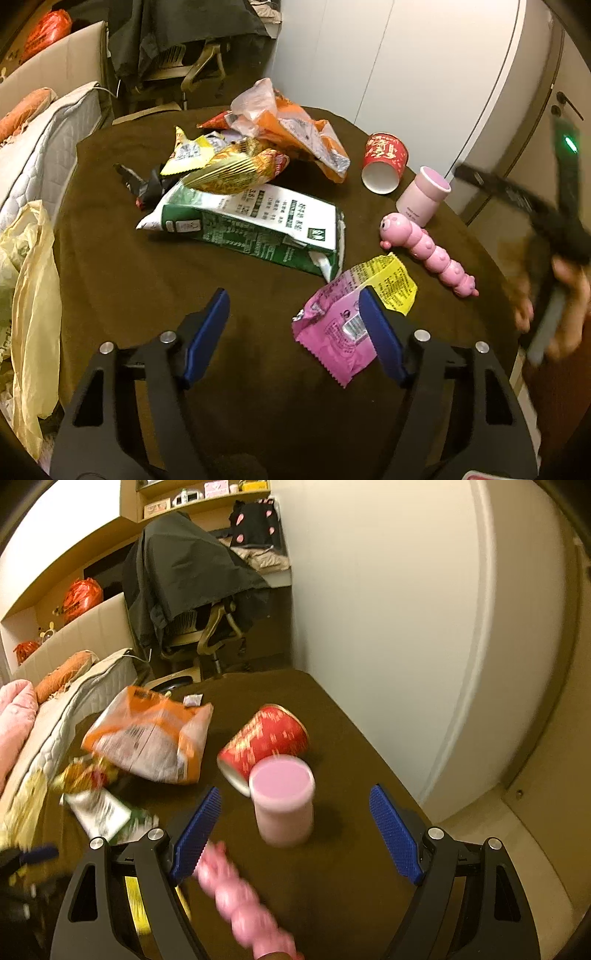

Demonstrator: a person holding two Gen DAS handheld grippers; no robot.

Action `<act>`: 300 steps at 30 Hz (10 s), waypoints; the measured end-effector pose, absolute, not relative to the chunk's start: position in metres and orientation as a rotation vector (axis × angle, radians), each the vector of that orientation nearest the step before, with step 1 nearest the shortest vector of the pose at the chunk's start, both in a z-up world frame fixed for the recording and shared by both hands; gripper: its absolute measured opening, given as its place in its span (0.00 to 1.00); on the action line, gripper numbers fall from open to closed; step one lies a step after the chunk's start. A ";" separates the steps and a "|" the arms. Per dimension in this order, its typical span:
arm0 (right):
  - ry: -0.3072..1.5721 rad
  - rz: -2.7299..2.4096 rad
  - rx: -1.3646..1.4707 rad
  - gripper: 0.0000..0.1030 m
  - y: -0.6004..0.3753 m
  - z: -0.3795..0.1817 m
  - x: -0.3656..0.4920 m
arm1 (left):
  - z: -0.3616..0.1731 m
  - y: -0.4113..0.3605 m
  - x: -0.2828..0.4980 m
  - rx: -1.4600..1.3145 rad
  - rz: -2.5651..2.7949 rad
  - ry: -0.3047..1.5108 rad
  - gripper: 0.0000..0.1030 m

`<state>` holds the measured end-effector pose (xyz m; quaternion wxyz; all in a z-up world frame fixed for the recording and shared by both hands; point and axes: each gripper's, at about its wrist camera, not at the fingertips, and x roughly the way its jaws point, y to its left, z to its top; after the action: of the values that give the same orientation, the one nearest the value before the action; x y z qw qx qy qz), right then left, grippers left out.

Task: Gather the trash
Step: 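Grasp the red paper cup with the right tool while the left tool grasps the pink wrapper, then carry the red cup and pink wrapper into the yellow bag and open both tools, then move both tools back over the table toward the snack wrappers, then grasp the orange chip bag with the right tool while the left tool grasps the red wrapper, then carry the orange bag and red wrapper to the yellow bag and release both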

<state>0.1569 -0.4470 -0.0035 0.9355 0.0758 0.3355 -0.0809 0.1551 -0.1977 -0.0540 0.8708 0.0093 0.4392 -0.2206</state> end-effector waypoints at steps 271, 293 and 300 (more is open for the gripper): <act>0.520 0.116 -0.070 0.12 -0.363 0.079 0.145 | 0.034 -0.157 0.290 -0.125 -0.447 0.851 0.07; 0.542 0.332 -0.154 0.11 -0.223 0.093 0.118 | 0.044 -0.016 0.149 -0.153 -0.341 0.750 0.07; 0.540 0.411 -0.176 0.12 -0.166 0.093 0.120 | 0.041 0.042 0.129 -0.172 -0.272 0.741 0.07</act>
<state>0.1200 -0.1656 0.0933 0.9391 -0.0861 0.2646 0.2015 0.1289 0.0420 0.0408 0.9197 -0.0835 0.3603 -0.1321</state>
